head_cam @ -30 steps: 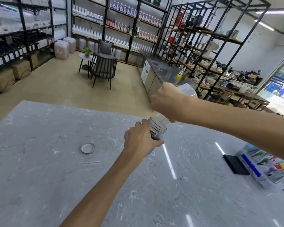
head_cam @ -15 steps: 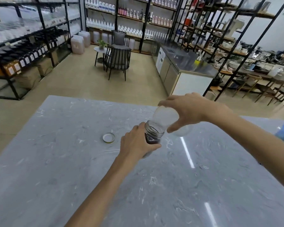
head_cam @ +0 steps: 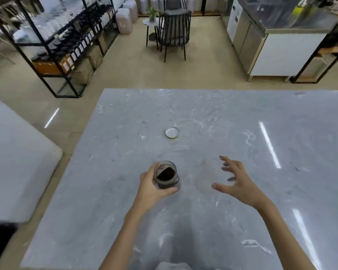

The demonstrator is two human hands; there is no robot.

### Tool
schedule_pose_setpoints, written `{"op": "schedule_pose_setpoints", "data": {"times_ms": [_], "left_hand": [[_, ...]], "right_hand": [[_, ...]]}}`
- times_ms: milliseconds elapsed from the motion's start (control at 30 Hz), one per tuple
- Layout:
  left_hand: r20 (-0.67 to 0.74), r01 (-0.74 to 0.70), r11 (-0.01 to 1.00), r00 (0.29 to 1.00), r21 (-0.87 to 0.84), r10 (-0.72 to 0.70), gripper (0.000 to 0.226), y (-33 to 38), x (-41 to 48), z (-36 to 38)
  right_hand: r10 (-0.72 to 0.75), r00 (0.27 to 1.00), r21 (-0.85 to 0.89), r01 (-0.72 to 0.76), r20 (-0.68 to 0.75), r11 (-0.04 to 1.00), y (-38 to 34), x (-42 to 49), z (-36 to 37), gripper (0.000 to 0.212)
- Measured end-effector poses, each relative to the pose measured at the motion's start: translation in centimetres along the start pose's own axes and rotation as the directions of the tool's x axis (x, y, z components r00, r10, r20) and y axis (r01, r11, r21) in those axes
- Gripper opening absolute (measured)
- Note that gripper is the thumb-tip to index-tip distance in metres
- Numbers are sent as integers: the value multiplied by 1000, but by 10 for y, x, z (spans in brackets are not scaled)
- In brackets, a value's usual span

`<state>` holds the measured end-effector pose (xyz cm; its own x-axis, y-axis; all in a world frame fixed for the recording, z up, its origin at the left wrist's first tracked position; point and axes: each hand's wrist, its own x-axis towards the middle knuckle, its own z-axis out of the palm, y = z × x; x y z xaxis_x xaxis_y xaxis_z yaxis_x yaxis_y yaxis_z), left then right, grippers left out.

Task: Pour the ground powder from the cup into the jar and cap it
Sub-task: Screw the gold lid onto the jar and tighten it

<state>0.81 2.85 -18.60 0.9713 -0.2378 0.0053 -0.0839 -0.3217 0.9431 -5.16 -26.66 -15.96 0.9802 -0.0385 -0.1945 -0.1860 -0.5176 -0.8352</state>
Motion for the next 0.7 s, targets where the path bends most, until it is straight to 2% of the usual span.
{"op": "schedule_pose_setpoints", "data": {"times_ms": [133,267,533,700], "left_hand": [[70,32,999,997,9,-33,80,-20,-7,-1],[119,-15,999,993,31,11,78,-26,-7,-3],[123,-72,994,991,78,62,72,-39,10,3],[152,-95,982,986,163,70,66,-54,17,-7]], "right_hand": [[15,1000,-7,-15,-13,1000,14,-5,17,95],[20,999,-10,-20,-44,1000,20,-7,15,96],[16,999,-232,-9,30,973,29,-3,23,101],[-8,998,-240,21,56,970,36,-4,34,99]]}}
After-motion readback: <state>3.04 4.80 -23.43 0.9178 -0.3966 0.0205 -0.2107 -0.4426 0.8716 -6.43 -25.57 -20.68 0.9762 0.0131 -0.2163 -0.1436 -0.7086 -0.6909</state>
